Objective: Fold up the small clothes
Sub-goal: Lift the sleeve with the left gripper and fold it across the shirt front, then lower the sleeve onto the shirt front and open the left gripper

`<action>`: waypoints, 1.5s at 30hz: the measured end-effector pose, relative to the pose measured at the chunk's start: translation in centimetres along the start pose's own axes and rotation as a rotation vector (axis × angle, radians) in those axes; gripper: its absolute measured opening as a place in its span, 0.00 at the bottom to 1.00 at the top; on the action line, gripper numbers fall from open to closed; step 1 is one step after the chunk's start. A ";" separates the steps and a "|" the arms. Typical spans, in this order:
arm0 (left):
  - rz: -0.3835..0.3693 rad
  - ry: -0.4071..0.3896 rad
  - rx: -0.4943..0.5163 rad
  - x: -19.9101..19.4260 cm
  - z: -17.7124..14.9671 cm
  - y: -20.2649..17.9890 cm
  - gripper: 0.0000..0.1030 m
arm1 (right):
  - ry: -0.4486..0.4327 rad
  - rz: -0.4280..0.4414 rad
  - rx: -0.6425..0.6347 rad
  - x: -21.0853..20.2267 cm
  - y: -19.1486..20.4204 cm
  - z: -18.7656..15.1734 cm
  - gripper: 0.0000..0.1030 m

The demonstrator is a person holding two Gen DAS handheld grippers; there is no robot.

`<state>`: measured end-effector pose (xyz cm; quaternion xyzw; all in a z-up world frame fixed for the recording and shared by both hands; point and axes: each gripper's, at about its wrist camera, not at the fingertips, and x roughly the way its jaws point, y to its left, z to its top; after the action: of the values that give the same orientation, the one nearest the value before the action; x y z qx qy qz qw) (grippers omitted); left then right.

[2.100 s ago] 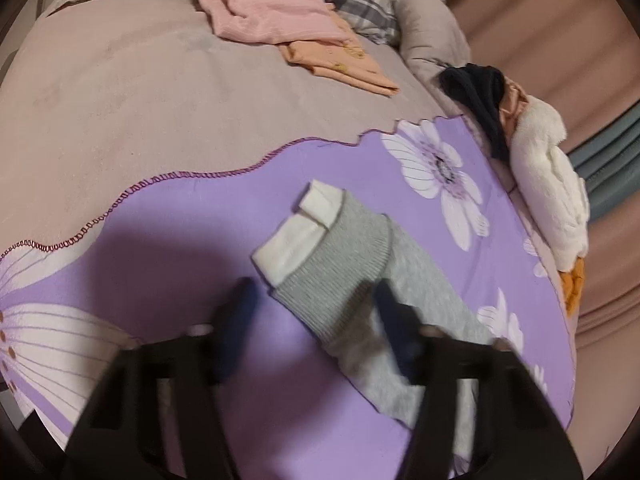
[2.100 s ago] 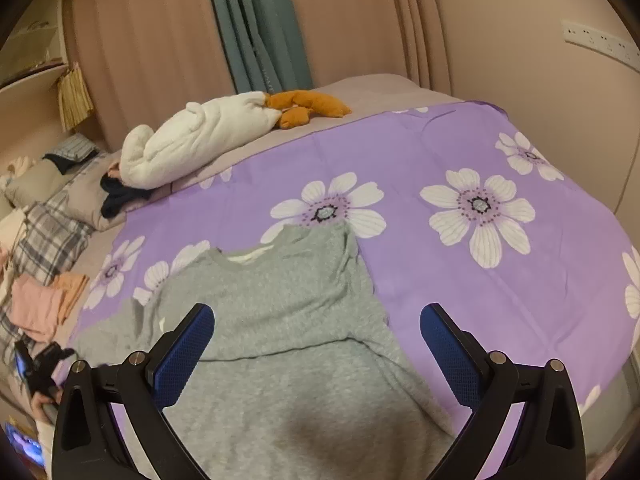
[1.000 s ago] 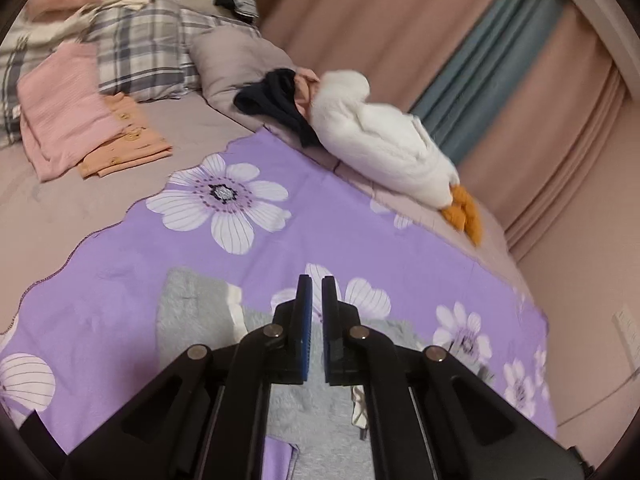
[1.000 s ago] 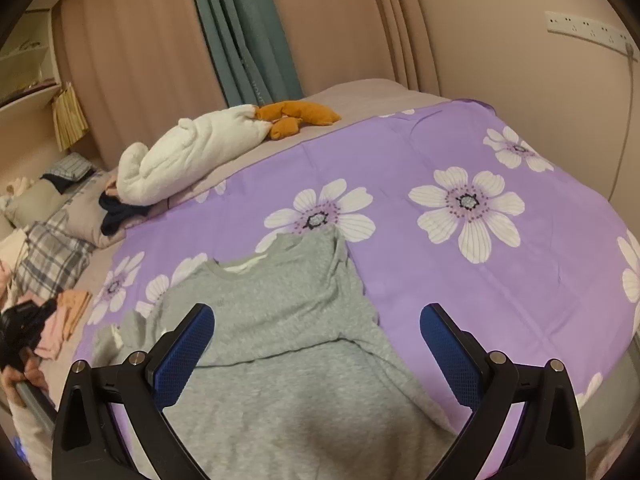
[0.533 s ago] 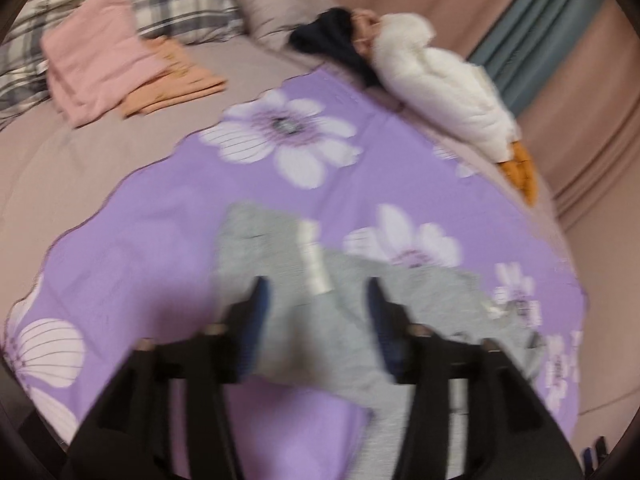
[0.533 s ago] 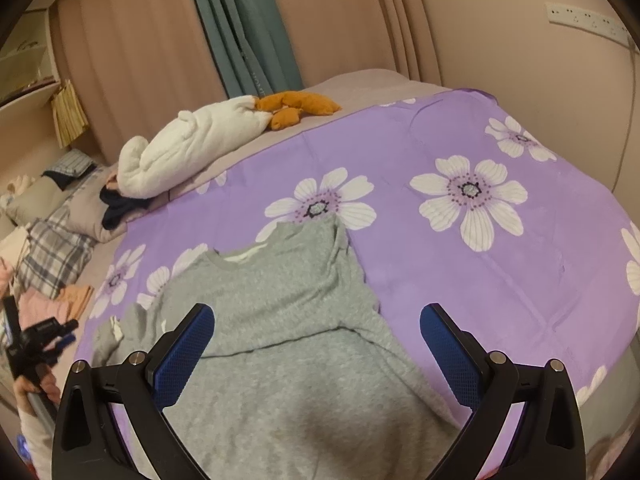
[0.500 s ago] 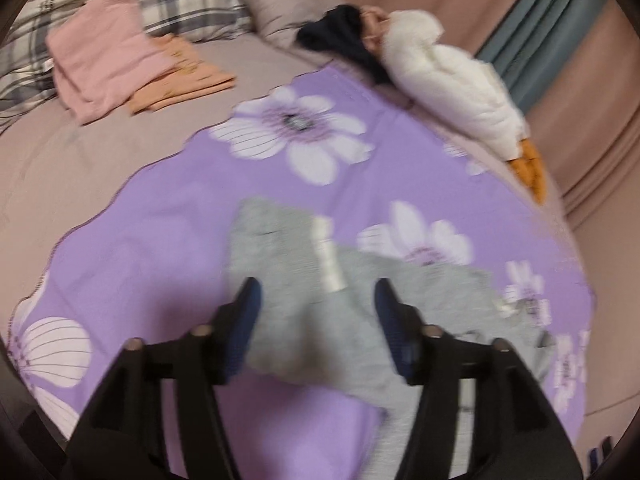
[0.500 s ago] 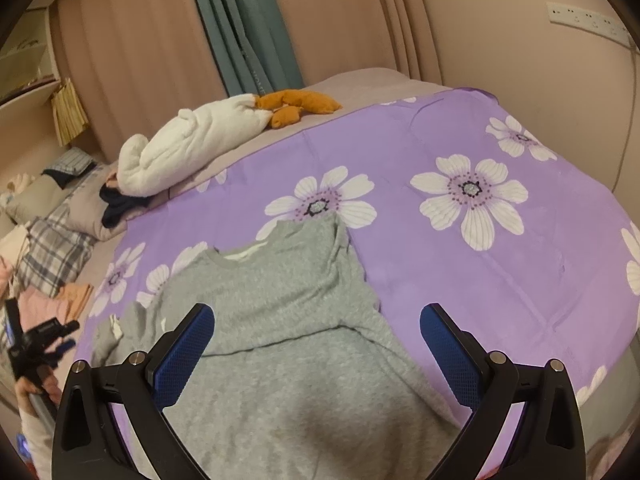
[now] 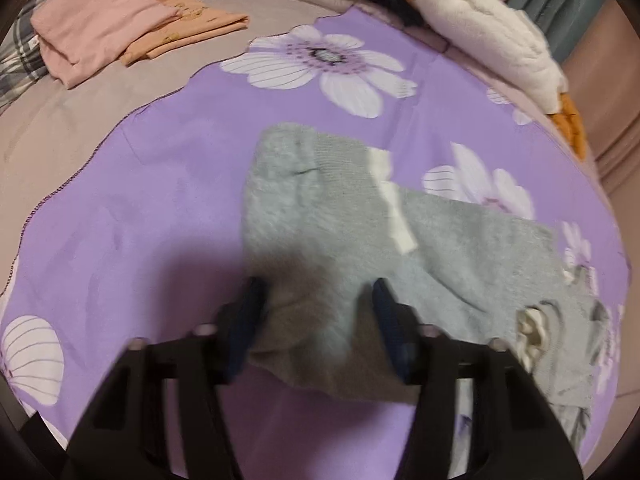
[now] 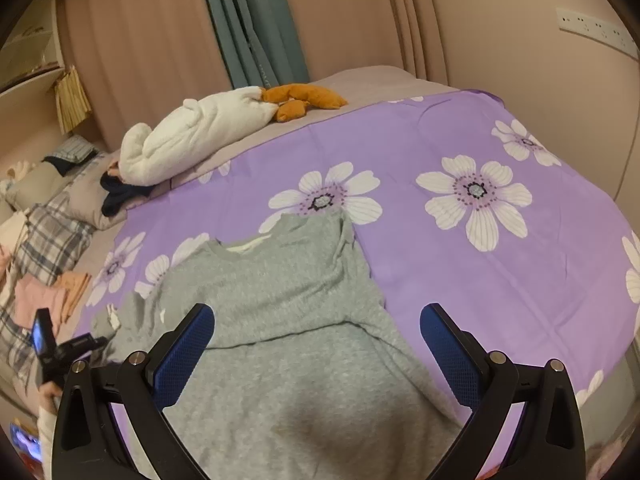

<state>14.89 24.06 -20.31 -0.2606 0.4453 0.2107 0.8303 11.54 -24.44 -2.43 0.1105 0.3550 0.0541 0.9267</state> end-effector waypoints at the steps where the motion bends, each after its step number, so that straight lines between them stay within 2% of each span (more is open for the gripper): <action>1: 0.012 -0.004 0.004 0.2 0.0 0.1 0.37 | 0.001 0.000 0.000 0.0 0.0 0.0 0.99; 3: 0.027 -0.014 0.025 0.1 0.1 0.0 0.20 | 0.002 -0.003 0.001 0.0 0.0 -0.1 0.99; 6: 0.023 -0.013 0.011 -0.4 0.2 0.3 0.15 | 0.005 -0.010 0.005 0.0 -0.3 -0.1 0.99; 11: -0.049 -0.057 -0.019 -3.1 0.7 0.1 0.13 | 0.004 -0.011 0.002 0.1 -0.4 -0.1 0.99; 18: -0.200 -0.143 0.033 -8.2 1.1 -3.6 0.13 | 0.011 -0.007 0.011 0.4 -0.5 -0.3 0.99; 23: -0.300 -0.148 0.091 -9.6 0.9 -6.7 0.13 | 0.017 -0.005 0.014 0.5 -0.5 -0.4 0.99; 29: -0.398 -0.091 0.188 -9.2 -1.1 -11.2 0.14 | 0.031 0.004 0.024 0.7 -0.7 -0.5 0.99; 36: -0.466 0.041 0.292 -5.9 -5.1 -15.5 0.14 | 0.064 0.012 0.031 1.7 -0.8 -0.9 0.99; 45: -0.432 0.185 0.355 -1.8 -8.9 -16.7 0.19 | 0.107 0.018 0.026 3.0 -0.7 -1.3 0.99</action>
<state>18.09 5.33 -18.83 -0.2182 0.4834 -0.0766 0.8443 12.90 -24.39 -5.43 0.1228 0.4039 0.0637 0.9043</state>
